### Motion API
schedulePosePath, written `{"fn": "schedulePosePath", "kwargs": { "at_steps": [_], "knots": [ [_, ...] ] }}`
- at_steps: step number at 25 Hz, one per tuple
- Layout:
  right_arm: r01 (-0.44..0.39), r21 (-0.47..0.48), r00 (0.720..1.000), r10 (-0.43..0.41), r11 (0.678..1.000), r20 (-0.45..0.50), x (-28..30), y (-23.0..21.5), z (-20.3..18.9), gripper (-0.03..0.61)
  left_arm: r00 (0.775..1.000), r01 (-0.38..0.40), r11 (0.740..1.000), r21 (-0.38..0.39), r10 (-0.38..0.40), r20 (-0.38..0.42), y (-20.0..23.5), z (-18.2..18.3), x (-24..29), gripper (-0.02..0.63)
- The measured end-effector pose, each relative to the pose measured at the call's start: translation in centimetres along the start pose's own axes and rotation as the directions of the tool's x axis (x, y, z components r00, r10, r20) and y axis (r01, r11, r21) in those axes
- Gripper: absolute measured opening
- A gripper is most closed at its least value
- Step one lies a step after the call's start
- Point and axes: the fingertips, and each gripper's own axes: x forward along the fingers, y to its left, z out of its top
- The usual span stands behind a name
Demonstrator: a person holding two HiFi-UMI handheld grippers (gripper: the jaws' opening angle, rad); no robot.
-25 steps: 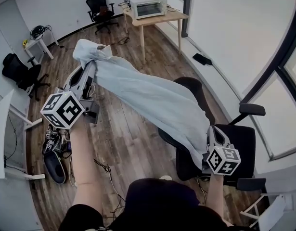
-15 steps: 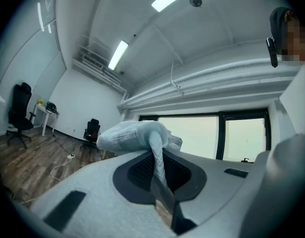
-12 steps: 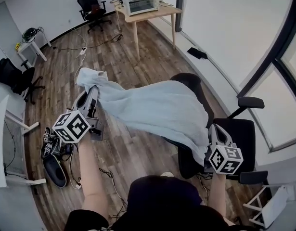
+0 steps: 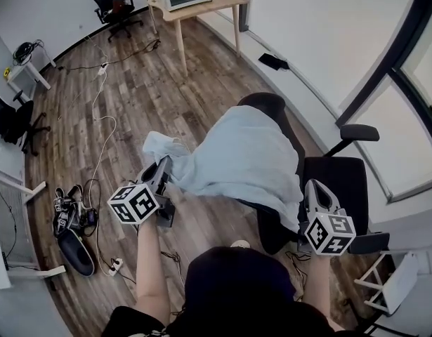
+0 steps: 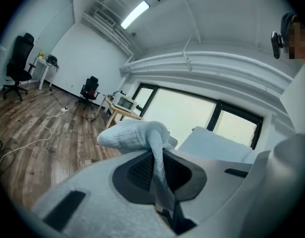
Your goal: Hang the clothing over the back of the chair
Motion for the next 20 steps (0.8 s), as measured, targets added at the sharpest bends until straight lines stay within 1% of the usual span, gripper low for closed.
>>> {"fn": "schedulePosePath", "kwargs": {
  "at_steps": [5,9,12,15,17,18,20],
  "knots": [
    [0.031,0.000,0.999,-0.031,1.000,-0.032,-0.8,-1.1,-1.4,0.000,0.993,0.001,0.998,-0.061,-0.009,-0.119,0.0,-6.3,1.6,0.020],
    [0.055,0.003,0.997,-0.055,0.998,-0.051,-1.5,-1.8,-2.2,0.000,0.981,0.029,0.995,-0.096,-0.047,-0.187,-1.0,-10.0,2.1,0.020],
    [0.067,0.004,0.996,-0.067,0.998,-0.062,-2.0,-1.9,-2.9,0.000,0.978,0.038,0.991,-0.127,-0.063,-0.200,-1.3,-11.4,1.9,0.020],
    [0.075,0.010,0.995,-0.074,0.997,-0.072,-2.5,-2.1,-3.8,0.000,0.981,0.015,0.985,-0.170,-0.048,-0.190,-1.1,-12.1,1.6,0.020],
    [0.078,0.018,0.994,-0.077,0.997,-0.075,-2.8,-2.3,-4.3,0.000,0.984,-0.001,0.977,-0.213,-0.037,-0.174,-1.2,-12.6,1.4,0.020],
    [0.076,0.022,0.994,-0.074,0.997,-0.075,-3.0,-2.3,-4.6,0.000,0.985,-0.006,0.971,-0.241,-0.036,-0.169,-1.2,-12.9,1.1,0.030],
    [0.065,0.028,0.995,-0.063,0.997,-0.075,-3.5,-2.1,-5.0,0.000,0.984,-0.007,0.955,-0.296,-0.045,-0.171,-1.4,-13.8,0.4,0.102]
  ]
}}
